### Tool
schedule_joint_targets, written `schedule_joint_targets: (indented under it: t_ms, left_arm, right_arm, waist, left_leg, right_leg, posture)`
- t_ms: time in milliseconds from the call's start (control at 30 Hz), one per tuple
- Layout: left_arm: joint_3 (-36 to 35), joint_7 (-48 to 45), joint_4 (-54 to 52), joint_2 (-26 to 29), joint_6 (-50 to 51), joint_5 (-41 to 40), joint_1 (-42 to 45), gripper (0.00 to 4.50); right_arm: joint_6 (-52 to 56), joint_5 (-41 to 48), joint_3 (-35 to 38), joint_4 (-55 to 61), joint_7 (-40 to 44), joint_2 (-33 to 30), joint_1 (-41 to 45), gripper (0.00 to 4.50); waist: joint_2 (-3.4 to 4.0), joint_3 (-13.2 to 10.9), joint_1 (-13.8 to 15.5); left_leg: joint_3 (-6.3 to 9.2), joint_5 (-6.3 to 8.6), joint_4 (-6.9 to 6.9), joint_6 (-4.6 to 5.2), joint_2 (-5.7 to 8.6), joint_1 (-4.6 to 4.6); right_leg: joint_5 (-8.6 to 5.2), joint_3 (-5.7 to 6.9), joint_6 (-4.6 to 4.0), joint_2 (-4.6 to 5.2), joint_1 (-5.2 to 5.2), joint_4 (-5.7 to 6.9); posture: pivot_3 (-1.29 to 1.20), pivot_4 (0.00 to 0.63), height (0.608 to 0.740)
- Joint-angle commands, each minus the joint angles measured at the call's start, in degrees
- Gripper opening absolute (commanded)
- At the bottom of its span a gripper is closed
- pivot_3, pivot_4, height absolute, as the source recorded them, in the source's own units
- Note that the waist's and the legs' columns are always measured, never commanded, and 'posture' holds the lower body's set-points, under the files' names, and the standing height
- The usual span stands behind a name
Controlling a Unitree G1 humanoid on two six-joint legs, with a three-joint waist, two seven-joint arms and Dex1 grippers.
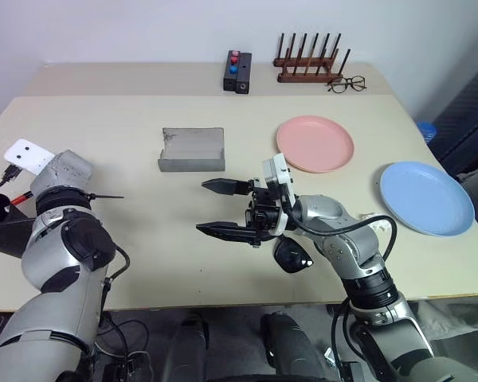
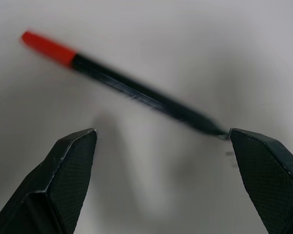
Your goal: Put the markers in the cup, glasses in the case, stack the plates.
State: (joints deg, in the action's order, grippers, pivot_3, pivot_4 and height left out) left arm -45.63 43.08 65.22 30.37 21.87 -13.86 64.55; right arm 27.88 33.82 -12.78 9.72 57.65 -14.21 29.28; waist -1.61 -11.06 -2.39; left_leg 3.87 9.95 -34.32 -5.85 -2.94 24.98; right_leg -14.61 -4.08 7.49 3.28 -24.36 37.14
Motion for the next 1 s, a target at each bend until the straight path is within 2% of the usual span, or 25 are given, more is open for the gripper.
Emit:
schedule_joint_targets:
  t_ms: [33, 333, 533, 700, 1000]
  left_arm:
    - [1.8, 1.1, 1.6, 2.1, -2.7, -0.9, 2.2, 4.45]
    - [4.5, 0.5, 3.6, 3.1, -6.5, -1.9, 2.4, 4.45]
    - [2.6, 4.3, 3.8, 4.1, -9.4, -4.9, 1.9, 4.45]
    - [1.9, 8.4, 4.7, 5.4, -7.6, -7.1, 1.8, 4.45]
    - [2.4, 7.2, 6.2, 6.9, -7.0, -9.2, 1.4, 4.45]
  right_arm:
    - [-0.5, 0.2, 0.5, 1.1, 0.0, 0.1, -0.2, 4.5]
    - [-0.6, 0.0, 0.3, 1.1, -0.1, 0.0, -0.5, 4.5]
    - [-0.6, -0.2, 0.3, 1.0, 0.0, 0.1, -0.6, 4.5]
    - [-0.6, -0.3, 0.3, 0.9, 0.1, 0.0, -0.6, 4.5]
    - [-0.4, -0.4, 0.3, 0.8, 0.0, 0.1, -0.8, 4.5]
  waist:
    - [0.0, 0.0, 0.0]
    - [0.0, 0.0, 0.1]
    - [0.0, 0.0, 0.0]
    - [0.0, 0.0, 0.0]
    - [0.0, 0.0, 0.0]
  left_leg:
    - [0.0, -0.01, 0.01, -0.01, 0.0, 0.0]
    - [0.0, -0.05, 0.03, -0.09, 0.0, 0.0]
    - [0.0, -0.05, 0.03, -0.09, 0.0, 0.0]
    - [0.0, -0.05, 0.05, -0.09, 0.0, -0.02]
    - [0.0, -0.07, 0.06, -0.12, 0.0, -0.02]
  right_leg:
    - [0.0, 0.0, 0.0, 0.0, 0.0, 0.0]
    - [0.0, 0.0, 0.0, 0.0, 0.0, 0.0]
    - [0.0, 0.01, 0.0, 0.0, 0.0, 0.0]
    - [0.0, 0.01, 0.0, 0.0, 0.0, 0.0]
    - [0.0, 0.01, 0.0, 0.0, 0.0, 0.0]
  posture:
    - [0.0, 0.15, 0.74]
    - [0.0, 0.15, 0.74]
    - [0.0, 0.15, 0.74]
    - [0.0, 0.15, 0.74]
    - [0.0, 0.15, 0.74]
